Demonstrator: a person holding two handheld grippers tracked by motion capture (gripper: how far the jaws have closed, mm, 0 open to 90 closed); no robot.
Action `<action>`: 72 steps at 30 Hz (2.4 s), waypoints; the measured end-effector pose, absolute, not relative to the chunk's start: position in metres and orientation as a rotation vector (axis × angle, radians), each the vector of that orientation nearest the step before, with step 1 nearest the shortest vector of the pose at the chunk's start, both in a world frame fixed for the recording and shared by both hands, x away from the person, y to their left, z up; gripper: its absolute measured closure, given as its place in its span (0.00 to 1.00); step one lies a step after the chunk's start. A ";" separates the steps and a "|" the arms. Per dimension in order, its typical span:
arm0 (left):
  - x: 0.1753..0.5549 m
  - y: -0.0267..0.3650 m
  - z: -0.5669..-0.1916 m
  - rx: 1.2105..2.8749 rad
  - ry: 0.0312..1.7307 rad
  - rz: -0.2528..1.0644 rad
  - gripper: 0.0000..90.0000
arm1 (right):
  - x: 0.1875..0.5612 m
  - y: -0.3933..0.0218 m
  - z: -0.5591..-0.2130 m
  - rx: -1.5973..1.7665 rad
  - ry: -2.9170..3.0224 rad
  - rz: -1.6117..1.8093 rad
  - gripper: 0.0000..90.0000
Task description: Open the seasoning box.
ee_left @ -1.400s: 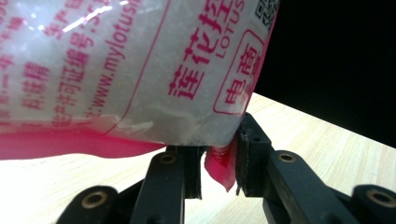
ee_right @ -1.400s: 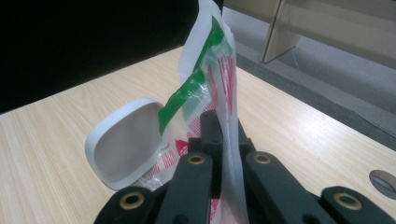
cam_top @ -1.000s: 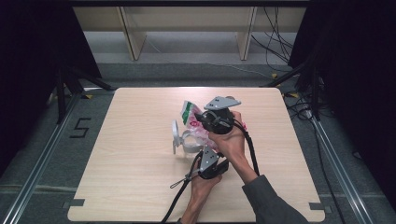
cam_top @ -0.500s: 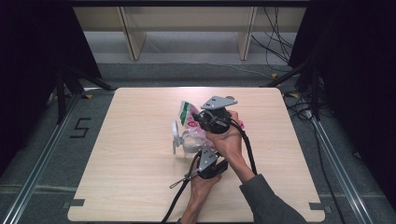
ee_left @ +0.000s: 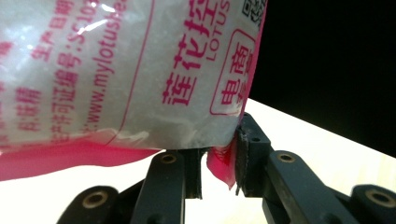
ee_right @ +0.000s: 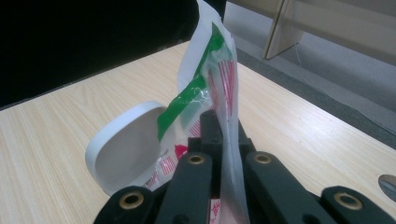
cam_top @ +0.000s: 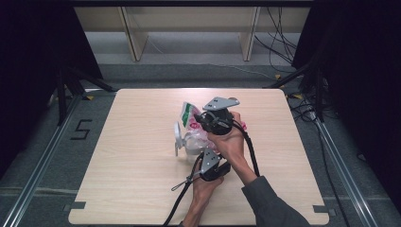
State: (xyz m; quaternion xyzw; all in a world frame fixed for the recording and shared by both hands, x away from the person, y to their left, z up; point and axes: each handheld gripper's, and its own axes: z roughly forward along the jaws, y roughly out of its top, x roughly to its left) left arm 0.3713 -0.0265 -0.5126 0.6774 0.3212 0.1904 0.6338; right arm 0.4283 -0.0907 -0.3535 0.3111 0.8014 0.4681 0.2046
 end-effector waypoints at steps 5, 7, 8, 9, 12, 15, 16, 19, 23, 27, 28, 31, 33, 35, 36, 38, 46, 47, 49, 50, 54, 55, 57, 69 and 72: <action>0.370 -0.028 -0.512 1.540 0.737 0.431 0.83 | 0.429 -0.091 -0.353 0.867 2.244 1.298 1.00; 0.371 -0.027 -0.512 1.543 0.737 0.430 0.83 | 0.429 -0.091 -0.353 0.868 2.243 1.299 1.00; 0.371 -0.027 -0.512 1.543 0.736 0.430 0.83 | 0.429 -0.091 -0.353 0.869 2.241 1.299 1.00; 0.371 -0.027 -0.512 1.543 0.736 0.431 0.83 | 0.429 -0.091 -0.353 0.869 2.240 1.298 1.00; 0.371 -0.028 -0.513 1.542 0.736 0.428 0.83 | 0.430 -0.091 -0.354 0.845 2.246 1.282 1.00; 0.371 -0.027 -0.512 1.546 0.733 0.434 0.83 | 0.429 -0.090 -0.353 0.847 2.256 1.282 1.00; 0.371 -0.025 -0.511 1.570 0.724 0.446 0.83 | 0.429 -0.089 -0.353 0.843 2.230 1.294 1.00; 0.371 -0.026 -0.512 1.545 0.736 0.432 0.83 | 0.430 -0.089 -0.353 0.840 2.256 1.283 1.00; 0.371 -0.025 -0.511 1.563 0.726 0.445 0.83 | 0.429 -0.088 -0.352 0.865 2.246 1.295 1.00; 0.371 -0.026 -0.511 1.541 0.733 0.435 0.83 | 0.430 -0.087 -0.354 0.832 2.246 1.276 1.00; 0.371 -0.026 -0.511 1.543 0.733 0.435 0.83 | 0.430 -0.088 -0.353 0.835 2.259 1.278 1.00; 0.371 -0.025 -0.511 1.547 0.733 0.435 0.83 | 0.430 -0.088 -0.353 0.841 2.255 1.285 1.00; 0.371 -0.026 -0.511 1.540 0.733 0.435 0.83 | 0.430 -0.087 -0.353 0.831 2.258 1.277 1.00; 0.371 -0.026 -0.511 1.540 0.733 0.434 0.83 | 0.430 -0.087 -0.353 0.827 2.250 1.288 1.00; 0.371 -0.026 -0.511 1.540 0.733 0.432 0.83 | 0.430 -0.087 -0.353 0.830 2.237 1.293 1.00; 0.371 -0.026 -0.511 1.535 0.734 0.433 0.83 | 0.429 -0.085 -0.354 0.844 2.258 1.269 1.00; 0.370 -0.027 -0.510 1.534 0.734 0.435 0.83 | 0.428 -0.083 -0.354 0.847 2.267 1.262 1.00; 0.370 -0.027 -0.510 1.532 0.732 0.436 0.83 | 0.429 -0.083 -0.354 0.822 2.261 1.268 1.00; 0.370 -0.026 -0.509 1.531 0.732 0.441 0.83 | 0.430 -0.085 -0.353 0.820 2.243 1.287 1.00; 0.370 -0.027 -0.510 1.531 0.733 0.431 0.83 | 0.430 -0.085 -0.353 0.816 2.238 1.292 1.00; 0.369 -0.026 -0.509 1.532 0.732 0.439 0.83 | 0.429 -0.084 -0.353 0.849 2.262 1.280 1.00; 0.369 -0.026 -0.509 1.533 0.731 0.435 0.83 | 0.430 -0.085 -0.353 0.817 2.248 1.285 1.00; 0.369 -0.027 -0.510 1.533 0.731 0.433 0.83 | 0.429 -0.083 -0.355 0.854 2.252 1.280 1.00; 0.368 -0.028 -0.510 1.527 0.727 0.434 0.83 | 0.429 -0.084 -0.353 0.844 2.276 1.244 1.00; 0.368 -0.028 -0.509 1.529 0.727 0.430 0.83 | 0.429 -0.083 -0.353 0.840 2.270 1.256 1.00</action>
